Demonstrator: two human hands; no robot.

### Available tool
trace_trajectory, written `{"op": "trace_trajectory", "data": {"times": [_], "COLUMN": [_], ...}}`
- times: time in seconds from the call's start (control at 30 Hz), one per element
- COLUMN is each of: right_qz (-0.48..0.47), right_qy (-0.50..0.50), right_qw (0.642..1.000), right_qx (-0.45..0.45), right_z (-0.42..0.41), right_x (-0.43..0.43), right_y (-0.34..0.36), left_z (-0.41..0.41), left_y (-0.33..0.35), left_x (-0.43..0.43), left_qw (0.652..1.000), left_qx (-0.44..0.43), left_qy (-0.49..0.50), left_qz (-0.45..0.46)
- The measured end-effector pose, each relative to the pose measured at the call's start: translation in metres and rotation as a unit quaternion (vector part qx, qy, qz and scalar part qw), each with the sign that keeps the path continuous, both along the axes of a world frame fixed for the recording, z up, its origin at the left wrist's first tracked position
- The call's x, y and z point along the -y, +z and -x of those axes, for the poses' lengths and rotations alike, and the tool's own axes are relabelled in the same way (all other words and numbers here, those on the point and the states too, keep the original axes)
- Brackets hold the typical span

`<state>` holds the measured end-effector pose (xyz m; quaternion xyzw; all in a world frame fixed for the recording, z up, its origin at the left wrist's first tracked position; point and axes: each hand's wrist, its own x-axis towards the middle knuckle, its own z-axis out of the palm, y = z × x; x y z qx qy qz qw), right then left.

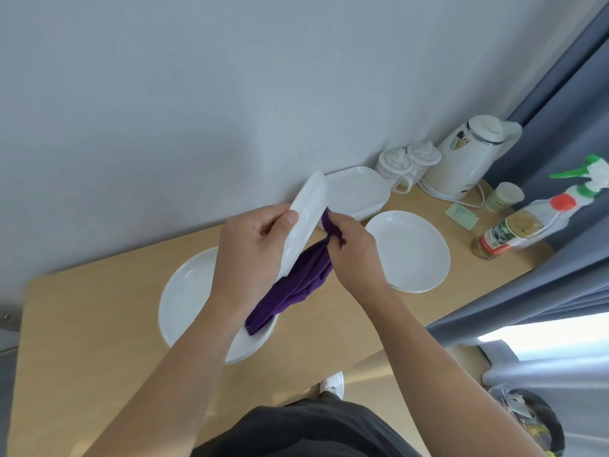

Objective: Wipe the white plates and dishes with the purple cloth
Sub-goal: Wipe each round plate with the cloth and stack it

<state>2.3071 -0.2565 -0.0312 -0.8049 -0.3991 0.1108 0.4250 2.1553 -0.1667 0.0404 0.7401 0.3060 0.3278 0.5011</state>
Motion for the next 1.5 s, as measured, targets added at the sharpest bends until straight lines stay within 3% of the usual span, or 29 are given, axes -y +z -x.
{"op": "trace_trajectory", "data": {"times": [0.1,0.2,0.33,0.43,0.5,0.7,0.8,0.9,1.0,1.13,1.2,1.3,1.33,1.43,1.5], "right_qz": [0.046,0.004,-0.08,-0.121,-0.122,-0.088,-0.094,-0.101,-0.098,-0.087,-0.05,0.076,0.106,0.131,0.122], "right_qy": [-0.003,-0.066,-0.109,-0.19,-0.213,-0.214,-0.231,-0.264,-0.278,-0.282,-0.278,-0.231,-0.215,-0.199,-0.205], "right_qw": [0.996,0.976,0.887,0.823,0.8,0.815,0.826,0.824,0.817,0.81,0.844,0.935,0.951,0.967,0.967], "right_qx": [-0.077,-0.208,-0.441,-0.521,-0.548,-0.531,-0.506,-0.491,-0.497,-0.506,-0.456,-0.257,-0.198,-0.096,-0.085], "right_z": [-0.033,-0.066,-0.101,-0.133,-0.152,-0.183,-0.192,-0.2,-0.204,-0.204,-0.206,-0.212,-0.213,-0.213,-0.213], "right_x": [0.016,0.03,0.05,0.066,0.077,0.109,0.115,0.122,0.127,0.13,0.13,0.135,0.136,0.14,0.141], "right_y": [-0.002,0.008,0.015,0.014,0.012,-0.002,-0.007,-0.012,-0.014,-0.022,-0.027,-0.036,-0.039,-0.049,-0.054], "left_z": [-0.035,-0.071,-0.112,-0.135,-0.147,-0.174,-0.182,-0.189,-0.198,-0.205,-0.206,-0.209,-0.21,-0.212,-0.214], "left_y": [-0.011,-0.021,-0.034,-0.045,-0.056,-0.088,-0.094,-0.099,-0.108,-0.124,-0.126,-0.126,-0.127,-0.134,-0.138], "left_x": [0.015,0.032,0.055,0.069,0.078,0.092,0.091,0.078,0.061,0.054,0.053,0.052,0.051,0.049,0.047], "left_qw": [0.998,0.989,0.968,0.944,0.929,0.914,0.941,0.97,0.958,0.954,0.956,0.951,0.948,0.931,0.921], "left_qx": [-0.04,-0.06,-0.06,-0.064,-0.077,-0.08,-0.1,-0.158,-0.256,-0.299,-0.292,-0.307,-0.315,-0.348,-0.363], "left_qy": [0.009,0.001,-0.041,-0.071,-0.098,-0.201,-0.208,-0.11,0.0,-0.013,-0.006,0.008,0.008,-0.004,-0.013], "left_qz": [-0.056,-0.136,-0.239,-0.315,-0.348,-0.342,-0.247,-0.149,-0.127,0.006,0.005,-0.029,-0.044,-0.108,-0.141]}}
